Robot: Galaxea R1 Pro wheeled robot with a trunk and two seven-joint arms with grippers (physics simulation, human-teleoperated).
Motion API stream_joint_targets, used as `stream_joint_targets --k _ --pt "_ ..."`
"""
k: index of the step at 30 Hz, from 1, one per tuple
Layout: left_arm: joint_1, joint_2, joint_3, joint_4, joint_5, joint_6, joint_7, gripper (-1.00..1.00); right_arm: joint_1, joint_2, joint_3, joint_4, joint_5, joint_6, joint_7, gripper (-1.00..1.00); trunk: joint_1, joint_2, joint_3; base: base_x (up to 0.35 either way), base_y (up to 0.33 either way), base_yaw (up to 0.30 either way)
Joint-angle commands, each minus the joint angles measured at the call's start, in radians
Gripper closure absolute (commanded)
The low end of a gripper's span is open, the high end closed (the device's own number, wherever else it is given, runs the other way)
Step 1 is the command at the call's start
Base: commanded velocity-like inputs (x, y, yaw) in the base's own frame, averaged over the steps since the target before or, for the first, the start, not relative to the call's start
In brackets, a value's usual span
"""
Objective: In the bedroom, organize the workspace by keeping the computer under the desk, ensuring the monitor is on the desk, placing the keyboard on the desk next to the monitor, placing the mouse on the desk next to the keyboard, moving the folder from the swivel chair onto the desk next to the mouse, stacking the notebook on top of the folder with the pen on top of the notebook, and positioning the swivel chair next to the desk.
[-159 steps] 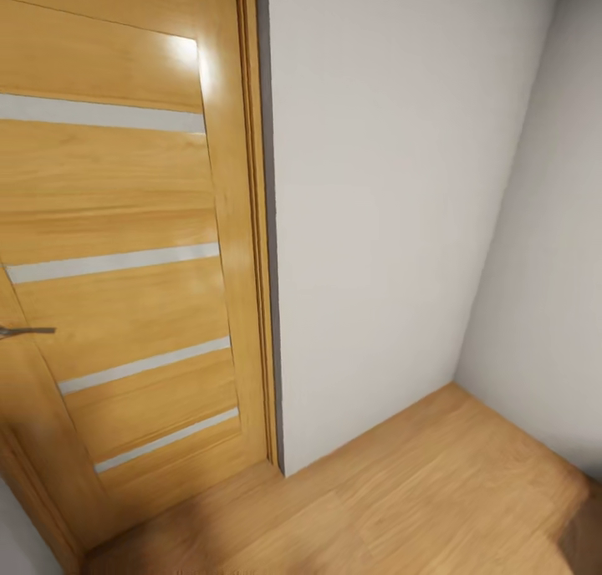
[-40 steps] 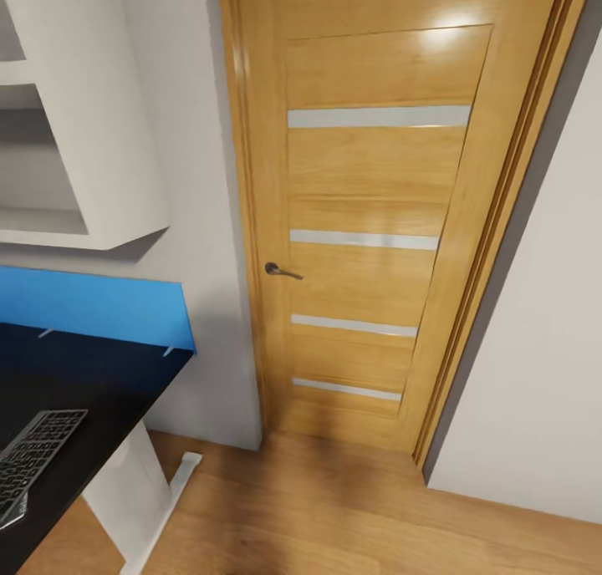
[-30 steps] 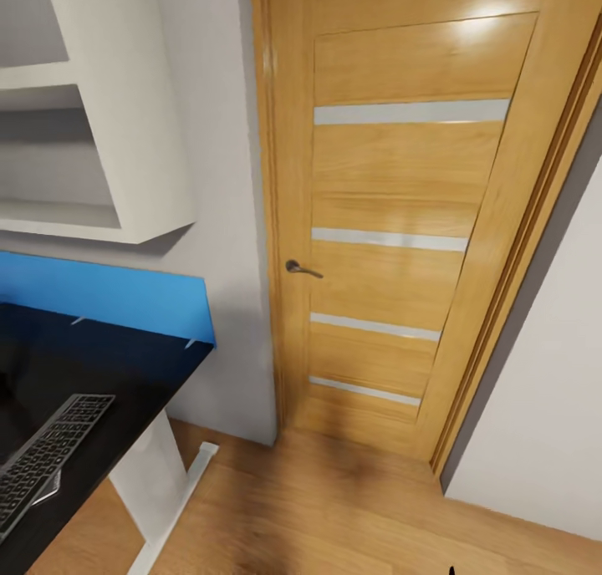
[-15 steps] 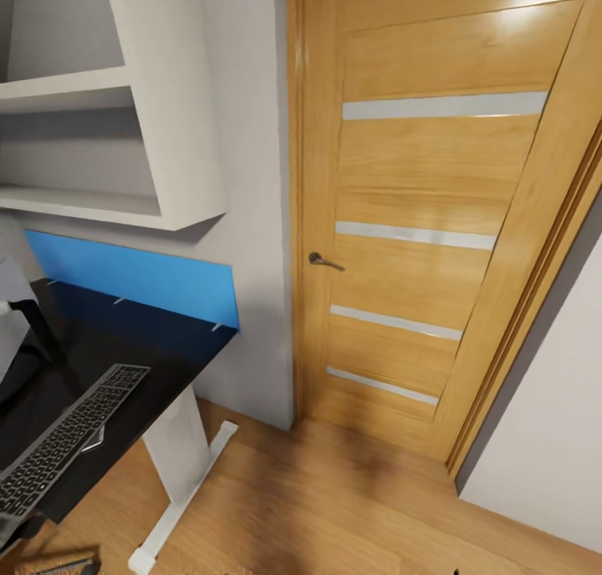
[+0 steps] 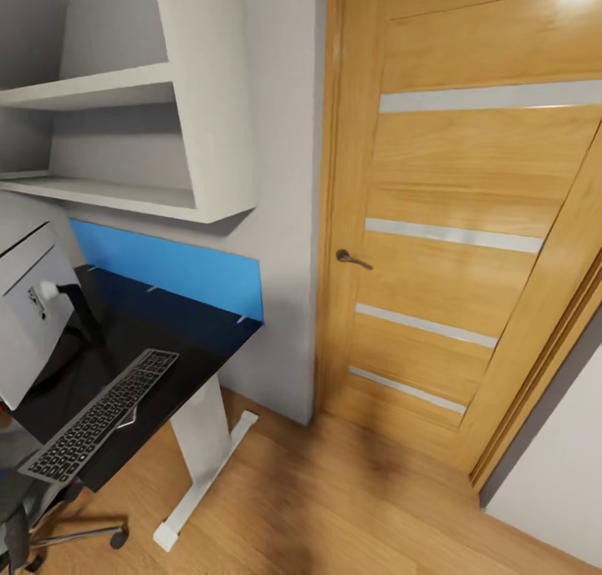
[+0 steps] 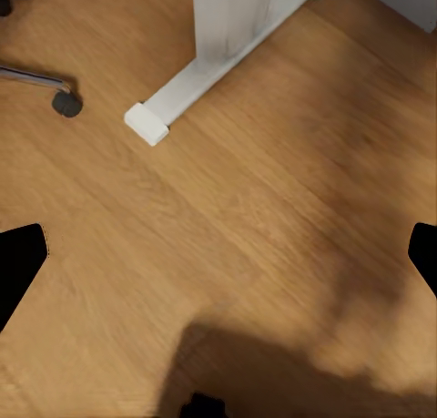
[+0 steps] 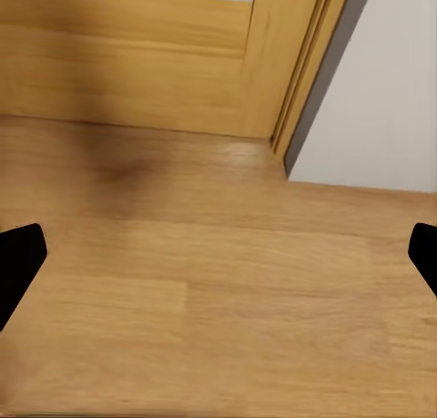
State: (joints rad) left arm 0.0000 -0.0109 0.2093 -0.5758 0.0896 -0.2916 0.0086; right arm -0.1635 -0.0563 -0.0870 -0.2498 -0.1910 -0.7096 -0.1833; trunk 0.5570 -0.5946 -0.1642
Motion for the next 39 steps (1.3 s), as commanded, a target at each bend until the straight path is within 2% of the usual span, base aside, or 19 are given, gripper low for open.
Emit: stream_joint_targets --k 1,6,11,26,33,39 --pt "0.000 0.000 0.001 -0.001 0.008 -0.007 -0.001 -1.00 -0.001 0.000 0.000 0.001 -0.002 -0.003 0.001 -1.00 0.000 -0.001 -0.002 0.000 0.000 0.214" --pt "0.000 0.000 0.001 0.002 0.008 -0.023 -0.001 -1.00 -0.001 0.001 0.000 0.005 -0.002 -0.002 0.001 -1.00 0.000 -0.001 -0.007 0.000 0.000 0.218" --pt "0.000 0.000 0.001 0.053 0.011 -0.029 -0.002 -1.00 -0.001 0.004 -0.001 0.007 -0.003 -0.002 0.001 -1.00 0.000 -0.001 -0.008 0.000 0.000 0.263" --pt "0.000 -0.003 0.003 0.073 0.013 -0.029 -0.002 -1.00 -0.001 0.011 -0.003 0.010 -0.004 -0.011 -0.003 -1.00 0.000 -0.001 -0.005 0.000 0.000 0.276" --pt "0.000 -0.019 -0.003 0.118 0.013 -0.030 -0.002 -1.00 -0.001 0.014 -0.002 0.010 -0.004 -0.023 -0.005 -1.00 0.000 -0.001 -0.001 0.000 0.000 0.277" --pt "0.000 -0.021 -0.002 0.121 0.013 -0.049 -0.002 -1.00 -0.001 0.015 0.000 0.025 -0.001 -0.023 -0.005 -1.00 0.000 -0.001 -0.001 0.000 0.000 0.280"
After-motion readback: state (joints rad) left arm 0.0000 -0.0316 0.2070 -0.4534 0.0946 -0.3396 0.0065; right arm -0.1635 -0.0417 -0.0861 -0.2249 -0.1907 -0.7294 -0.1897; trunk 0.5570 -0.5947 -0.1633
